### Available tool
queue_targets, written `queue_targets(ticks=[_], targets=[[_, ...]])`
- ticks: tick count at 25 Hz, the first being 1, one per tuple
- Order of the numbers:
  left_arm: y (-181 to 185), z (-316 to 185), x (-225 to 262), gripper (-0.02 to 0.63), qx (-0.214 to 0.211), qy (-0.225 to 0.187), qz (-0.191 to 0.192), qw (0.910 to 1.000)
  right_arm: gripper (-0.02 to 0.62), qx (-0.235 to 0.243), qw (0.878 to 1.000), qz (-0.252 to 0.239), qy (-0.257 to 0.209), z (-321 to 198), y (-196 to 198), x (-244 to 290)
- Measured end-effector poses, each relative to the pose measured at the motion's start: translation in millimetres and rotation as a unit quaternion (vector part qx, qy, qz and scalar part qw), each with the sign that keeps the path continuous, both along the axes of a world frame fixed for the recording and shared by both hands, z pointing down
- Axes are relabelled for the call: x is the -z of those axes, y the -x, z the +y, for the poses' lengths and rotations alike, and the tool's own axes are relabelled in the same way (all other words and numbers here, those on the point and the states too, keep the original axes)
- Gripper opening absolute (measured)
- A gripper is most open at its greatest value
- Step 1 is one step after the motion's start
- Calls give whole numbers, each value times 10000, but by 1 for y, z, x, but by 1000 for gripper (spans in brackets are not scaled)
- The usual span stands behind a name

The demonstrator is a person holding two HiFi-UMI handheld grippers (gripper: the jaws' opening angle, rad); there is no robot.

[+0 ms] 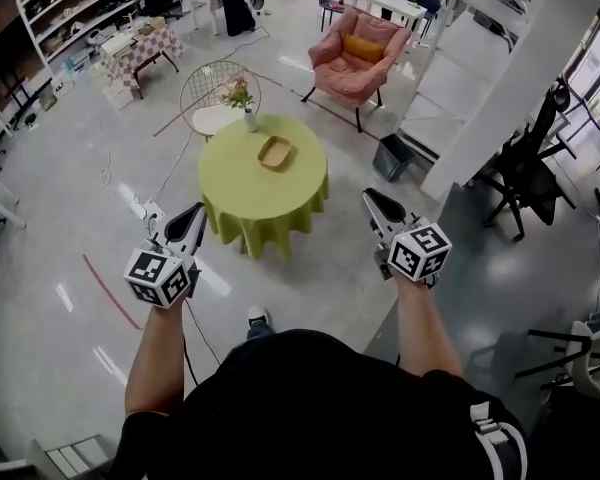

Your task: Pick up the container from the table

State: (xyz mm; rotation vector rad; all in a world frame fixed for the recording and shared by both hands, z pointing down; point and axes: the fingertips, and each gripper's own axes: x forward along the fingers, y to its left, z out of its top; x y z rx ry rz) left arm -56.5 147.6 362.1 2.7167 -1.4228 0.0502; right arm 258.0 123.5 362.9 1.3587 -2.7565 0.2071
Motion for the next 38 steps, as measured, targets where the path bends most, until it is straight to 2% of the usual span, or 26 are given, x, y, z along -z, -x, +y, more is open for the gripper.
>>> queue_targets(ticks=[12, 20, 29, 38], targets=[[58, -122, -13, 17, -240, 131, 123, 9995, 37, -137, 9998, 145, 89, -106, 68, -4], [96, -184, -16, 17, -404, 165, 236, 9988, 37, -336, 9990, 267, 100, -158, 104, 2], [135, -231, -18, 17, -559, 158, 306, 9978, 38, -429, 9982, 411, 21, -199, 145, 9], [140, -252, -15, 17, -702, 116, 360, 9968, 40, -500, 9975, 489, -52, -214, 155, 19]])
